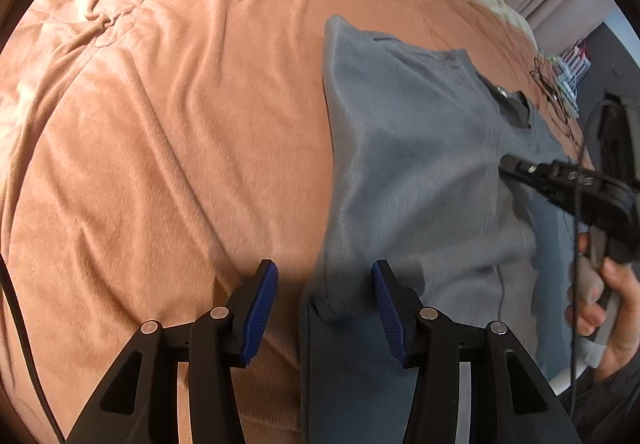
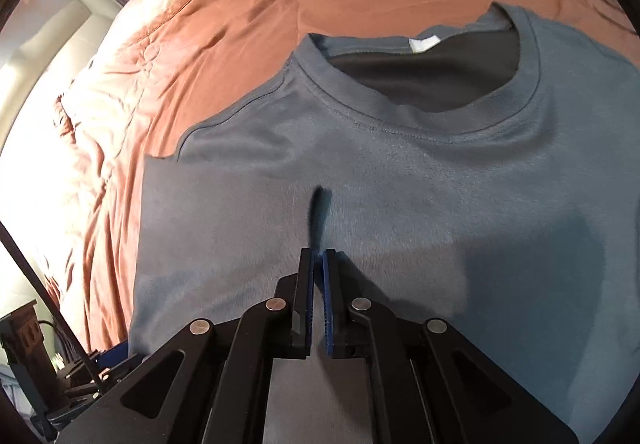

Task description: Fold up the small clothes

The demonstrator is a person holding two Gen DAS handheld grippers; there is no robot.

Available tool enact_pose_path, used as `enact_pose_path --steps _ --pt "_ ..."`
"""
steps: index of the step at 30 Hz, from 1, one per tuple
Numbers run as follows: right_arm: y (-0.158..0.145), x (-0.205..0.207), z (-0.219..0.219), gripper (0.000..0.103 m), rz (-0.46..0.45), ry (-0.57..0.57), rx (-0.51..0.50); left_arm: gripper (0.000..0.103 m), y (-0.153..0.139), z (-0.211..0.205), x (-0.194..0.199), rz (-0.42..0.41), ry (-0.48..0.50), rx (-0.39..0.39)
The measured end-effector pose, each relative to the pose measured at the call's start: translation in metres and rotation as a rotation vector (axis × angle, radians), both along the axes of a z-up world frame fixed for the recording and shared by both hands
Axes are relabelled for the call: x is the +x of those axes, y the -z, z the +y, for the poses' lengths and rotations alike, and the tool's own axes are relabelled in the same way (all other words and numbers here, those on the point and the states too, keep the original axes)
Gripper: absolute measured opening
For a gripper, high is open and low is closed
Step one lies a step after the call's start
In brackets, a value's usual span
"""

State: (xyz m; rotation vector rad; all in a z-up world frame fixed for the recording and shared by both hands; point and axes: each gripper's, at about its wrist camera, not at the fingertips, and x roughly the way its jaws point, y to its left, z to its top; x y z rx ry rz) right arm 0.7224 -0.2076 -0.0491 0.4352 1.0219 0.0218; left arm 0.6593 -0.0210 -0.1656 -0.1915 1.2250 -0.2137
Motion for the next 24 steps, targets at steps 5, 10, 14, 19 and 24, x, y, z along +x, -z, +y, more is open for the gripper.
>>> enact_pose_path --steps 5,10,14,19,24 --pt "-0.016 -0.028 0.012 0.056 -0.039 -0.051 0.009 0.054 -0.001 -0.005 -0.014 -0.003 0.027 0.053" --pt "-0.015 -0.054 0.028 0.056 -0.033 -0.133 0.046 0.054 -0.004 -0.001 -0.026 0.000 0.016 0.057" --pt "-0.015 -0.071 0.047 0.049 -0.043 -0.189 0.038 0.054 -0.014 0.008 -0.041 -0.016 -0.016 0.046" --pt "-0.020 -0.081 0.063 0.023 -0.065 -0.260 0.032 0.054 -0.027 0.021 -0.060 -0.033 -0.051 0.046" --pt "-0.002 -0.081 0.079 0.019 -0.010 -0.305 -0.020 0.054 -0.036 0.034 -0.078 -0.041 -0.088 0.041"
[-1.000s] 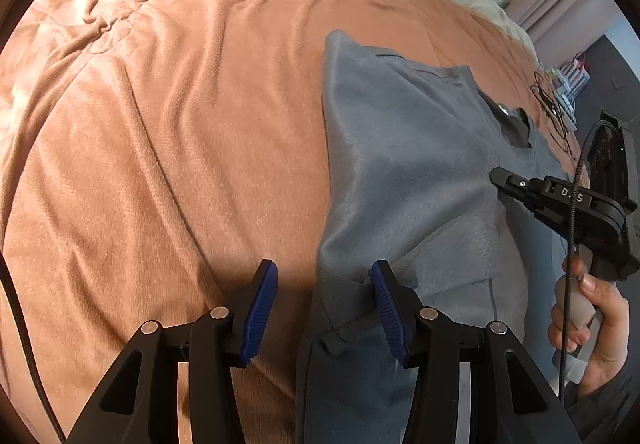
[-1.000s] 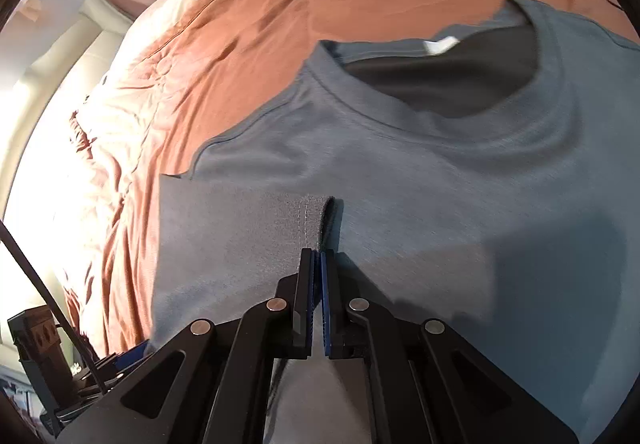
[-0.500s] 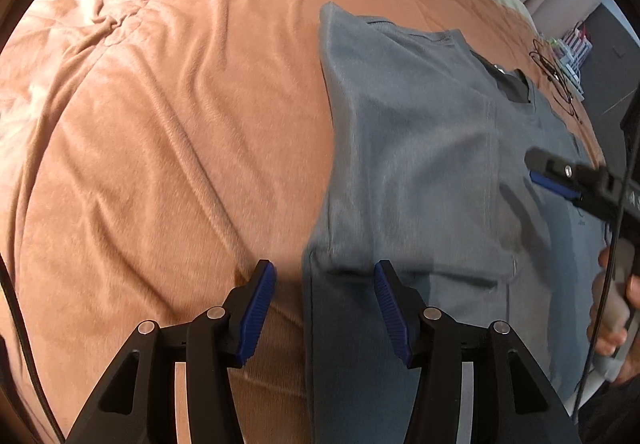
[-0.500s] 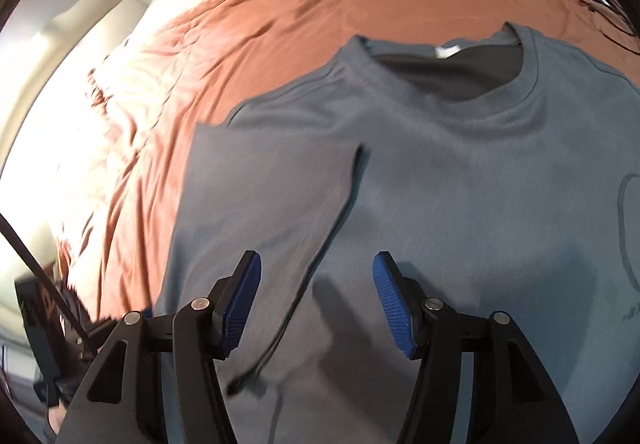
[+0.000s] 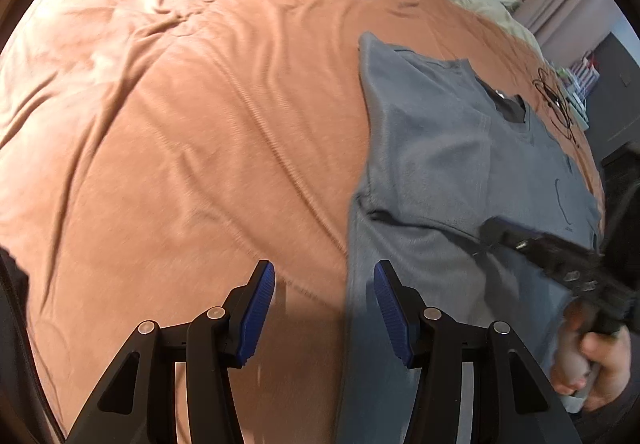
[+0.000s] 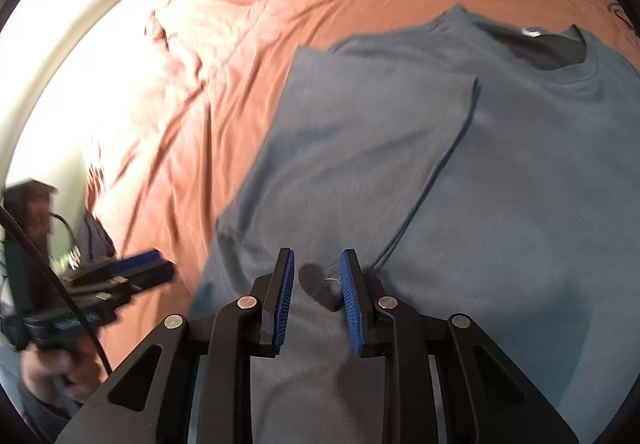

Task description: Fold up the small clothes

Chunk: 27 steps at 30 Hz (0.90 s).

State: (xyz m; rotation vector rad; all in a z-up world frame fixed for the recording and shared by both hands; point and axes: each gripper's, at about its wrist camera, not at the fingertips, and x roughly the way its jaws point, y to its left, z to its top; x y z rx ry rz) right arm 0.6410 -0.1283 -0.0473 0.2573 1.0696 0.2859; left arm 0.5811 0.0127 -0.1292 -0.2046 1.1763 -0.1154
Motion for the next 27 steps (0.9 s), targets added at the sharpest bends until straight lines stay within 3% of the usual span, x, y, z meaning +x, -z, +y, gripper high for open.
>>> enact_pose_path --steps 2,6,14,15,17,18,19,21,23,24,27 --pt "0.016 0.001 0.001 0.016 0.054 0.017 -0.065 0.054 -0.004 0.003 -0.008 -0.003 -0.012 -0.002" --pt "0.016 -0.007 -0.011 0.012 0.046 0.047 -0.072 0.054 -0.014 0.005 -0.022 -0.018 -0.019 0.003" --pt "-0.027 -0.057 -0.036 0.016 -0.003 0.098 -0.059 0.054 -0.037 -0.015 -0.041 -0.058 -0.031 -0.002" --pt "-0.032 -0.064 -0.044 0.019 -0.011 0.107 -0.057 0.055 -0.041 -0.020 -0.043 -0.065 -0.029 -0.004" --pt "-0.044 -0.083 -0.053 0.038 -0.028 0.121 -0.059 0.060 -0.048 -0.030 -0.048 -0.077 -0.024 -0.008" --pt "-0.051 -0.093 -0.060 0.056 -0.043 0.133 -0.058 0.065 -0.051 -0.035 -0.049 -0.086 -0.020 -0.007" --pt "-0.056 -0.101 -0.067 0.065 -0.060 0.145 -0.057 0.068 -0.055 -0.042 -0.052 -0.098 -0.013 -0.004" --pt "-0.068 -0.119 -0.082 0.067 -0.087 0.161 -0.050 0.085 -0.064 -0.056 -0.056 -0.125 0.004 0.003" --pt "-0.079 -0.139 -0.096 0.076 -0.110 0.179 -0.053 0.094 -0.072 -0.073 -0.059 -0.154 0.021 0.003" --pt "-0.083 -0.147 -0.102 0.083 -0.122 0.191 -0.060 0.097 -0.075 -0.080 -0.060 -0.164 0.028 0.001" --pt "-0.096 -0.171 -0.121 0.085 -0.148 0.220 -0.061 0.101 -0.085 -0.107 -0.062 -0.189 0.058 -0.013"
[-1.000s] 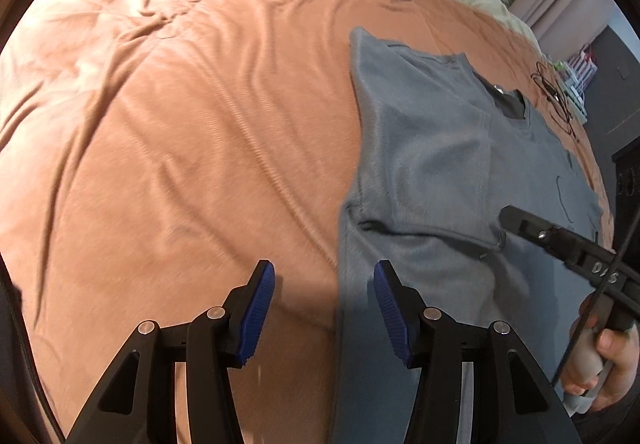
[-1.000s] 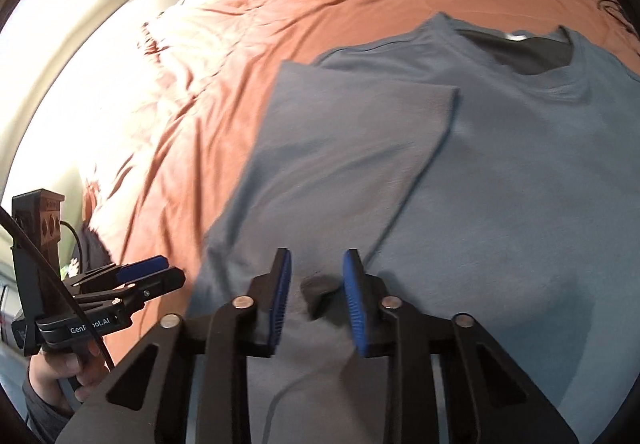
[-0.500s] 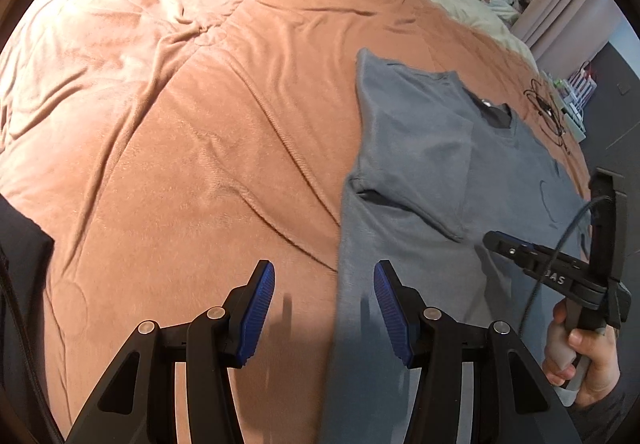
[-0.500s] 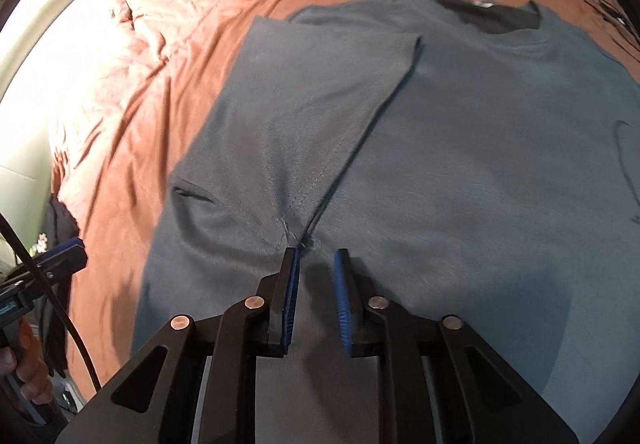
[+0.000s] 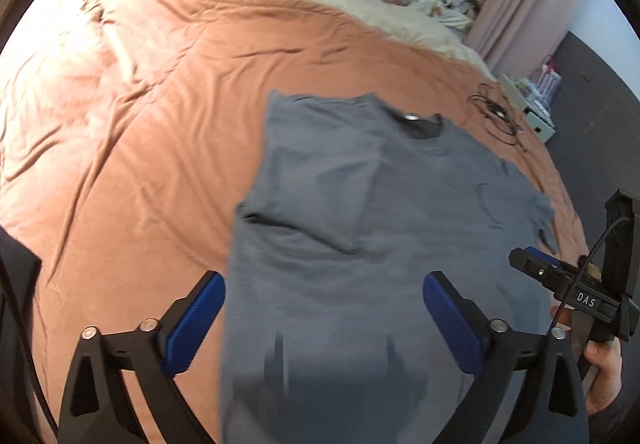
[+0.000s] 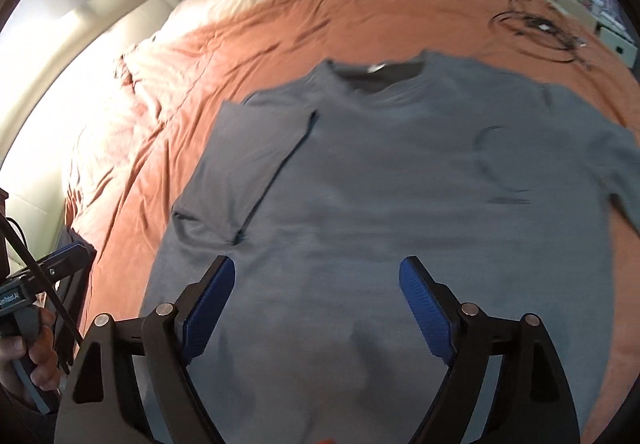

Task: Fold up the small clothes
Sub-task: 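Move the right tool over to the shirt's unfolded side and sleeve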

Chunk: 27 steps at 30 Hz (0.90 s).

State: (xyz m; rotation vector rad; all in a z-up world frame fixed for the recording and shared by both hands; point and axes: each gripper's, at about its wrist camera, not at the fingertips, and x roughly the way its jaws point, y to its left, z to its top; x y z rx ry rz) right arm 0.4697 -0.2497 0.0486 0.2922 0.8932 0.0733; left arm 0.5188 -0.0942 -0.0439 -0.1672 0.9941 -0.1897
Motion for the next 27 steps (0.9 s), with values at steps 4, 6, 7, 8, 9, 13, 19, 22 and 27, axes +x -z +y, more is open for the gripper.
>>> enact_pose_path --steps 4,6,7,8,9,13,19,22,27 --pt "-0.018 -0.033 -0.025 0.091 -0.034 0.043 -0.022 0.102 -0.009 -0.038 -0.001 -0.021 0.049 0.001" --pt "-0.024 -0.048 -0.038 0.091 -0.039 0.063 -0.024 0.102 -0.012 -0.053 -0.002 -0.028 0.072 -0.002" --pt "-0.025 -0.054 -0.044 0.091 -0.042 0.073 -0.019 0.102 -0.014 -0.062 -0.002 -0.034 0.083 -0.001" --pt "-0.027 -0.059 -0.049 0.091 -0.045 0.085 -0.016 0.102 -0.015 -0.072 -0.002 -0.039 0.095 0.002" --pt "-0.029 -0.066 -0.058 0.091 -0.049 0.103 -0.012 0.102 -0.016 -0.083 -0.001 -0.044 0.110 0.001" --pt "-0.037 -0.084 -0.088 0.091 -0.056 0.154 0.000 0.102 -0.018 -0.114 0.000 -0.047 0.157 -0.008" --pt "-0.046 -0.113 -0.139 0.091 -0.075 0.239 0.012 0.102 -0.019 -0.158 0.012 -0.056 0.213 -0.031" --pt "-0.045 -0.122 -0.158 0.091 -0.080 0.267 0.019 0.101 -0.017 -0.180 0.021 -0.055 0.243 -0.037" --pt "-0.041 -0.124 -0.182 0.090 -0.073 0.312 0.020 0.097 -0.008 -0.221 0.038 -0.046 0.298 -0.047"
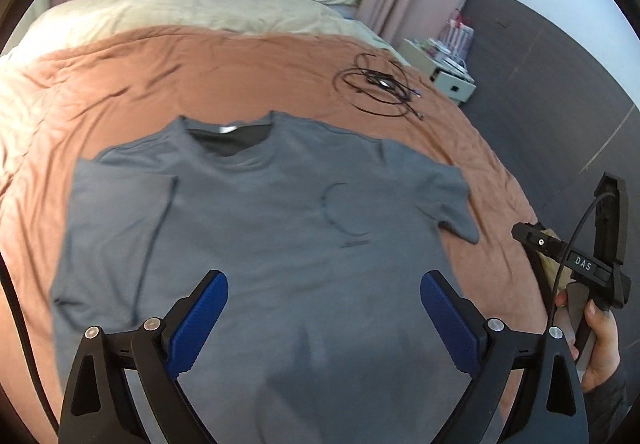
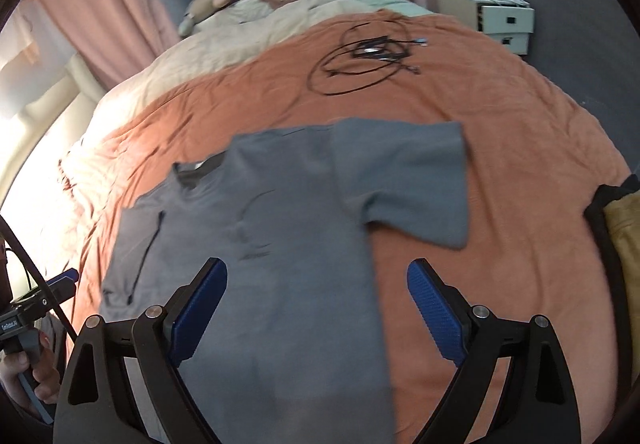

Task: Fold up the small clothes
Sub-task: 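Move the right tool over to the shirt's unfolded side and sleeve, then grasp the unfolded side with the right tool and fold it toward the center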

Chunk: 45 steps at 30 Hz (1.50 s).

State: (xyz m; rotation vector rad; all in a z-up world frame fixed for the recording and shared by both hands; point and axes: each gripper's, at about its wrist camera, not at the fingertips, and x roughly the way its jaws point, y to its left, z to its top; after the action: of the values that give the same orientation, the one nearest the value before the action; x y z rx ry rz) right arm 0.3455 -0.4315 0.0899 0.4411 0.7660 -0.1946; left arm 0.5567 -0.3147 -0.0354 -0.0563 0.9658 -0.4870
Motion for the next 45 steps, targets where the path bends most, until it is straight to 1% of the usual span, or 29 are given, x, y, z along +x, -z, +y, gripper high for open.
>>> enact_pose_path --steps 1,3,5,7,9,12,13,15,18,20,23,25,27,31,33,35,36,37,39,42,45 --pt "0.001 0.001 -0.005 0.084 0.004 0.005 0.003 0.096 0.003 -0.008 0.004 0.004 0.010 0.001" --pt "0.003 0.007 -0.019 0.073 0.010 0.012 0.025 0.087 0.010 -0.026 0.014 0.025 0.036 -0.010" --pt "0.006 0.013 -0.035 0.070 0.012 0.017 0.047 0.085 0.015 -0.039 0.022 0.036 0.056 -0.027" --pt "0.013 0.019 -0.048 0.063 0.023 0.030 0.067 0.080 0.020 -0.053 0.029 0.030 0.071 -0.023" --pt "0.020 0.027 -0.063 0.057 0.026 0.036 0.103 0.068 0.027 -0.069 0.039 0.039 0.090 -0.023" --pt "0.037 0.042 -0.086 0.054 0.048 0.062 0.123 0.061 0.039 -0.090 0.056 0.056 0.118 -0.024" --pt "0.042 0.048 -0.092 0.050 0.056 0.069 0.141 0.059 0.043 -0.099 0.061 0.053 0.127 -0.022" --pt "0.054 0.058 -0.103 0.046 0.062 0.075 0.172 0.050 0.051 -0.111 0.068 0.058 0.143 -0.024" --pt "0.070 0.073 -0.117 0.042 0.074 0.083 0.185 0.038 0.067 -0.132 0.084 0.083 0.164 -0.019" --pt "0.081 0.081 -0.126 0.041 0.090 0.095 0.192 0.037 0.077 -0.144 0.092 0.091 0.180 -0.014" --pt "0.092 0.087 -0.141 0.041 0.083 0.118 0.214 0.036 0.090 -0.158 0.103 0.094 0.200 -0.010" --pt "0.098 0.092 -0.148 0.041 0.086 0.119 0.232 0.028 0.099 -0.165 0.111 0.104 0.204 -0.012" --pt "0.102 0.096 -0.153 0.035 0.078 0.109 0.264 0.020 0.109 -0.173 0.118 0.121 0.211 -0.012" --pt "0.107 0.104 -0.160 0.034 0.053 0.089 0.297 0.016 0.123 -0.189 0.127 0.140 0.223 -0.020" --pt "0.112 0.111 -0.162 0.033 0.057 0.081 0.298 0.011 0.128 -0.195 0.131 0.150 0.229 -0.024" --pt "0.117 0.115 -0.166 0.029 0.056 0.079 0.295 0.011 0.135 -0.201 0.133 0.164 0.235 -0.029" --pt "0.117 0.117 -0.167 0.024 0.057 0.076 0.290 0.010 0.139 -0.204 0.134 0.172 0.239 -0.030" --pt "0.118 0.119 -0.166 0.015 0.061 0.076 0.279 0.009 0.143 -0.207 0.135 0.182 0.241 -0.029" --pt "0.114 0.121 -0.168 0.002 0.067 0.082 0.263 0.007 0.155 -0.213 0.137 0.201 0.248 -0.019" --pt "0.096 0.116 -0.162 0.001 0.036 0.071 0.238 0.007 0.161 -0.214 0.137 0.194 0.250 -0.025" --pt "0.077 0.113 -0.151 0.001 0.015 0.034 0.200 0.007 0.158 -0.212 0.140 0.218 0.240 -0.034"
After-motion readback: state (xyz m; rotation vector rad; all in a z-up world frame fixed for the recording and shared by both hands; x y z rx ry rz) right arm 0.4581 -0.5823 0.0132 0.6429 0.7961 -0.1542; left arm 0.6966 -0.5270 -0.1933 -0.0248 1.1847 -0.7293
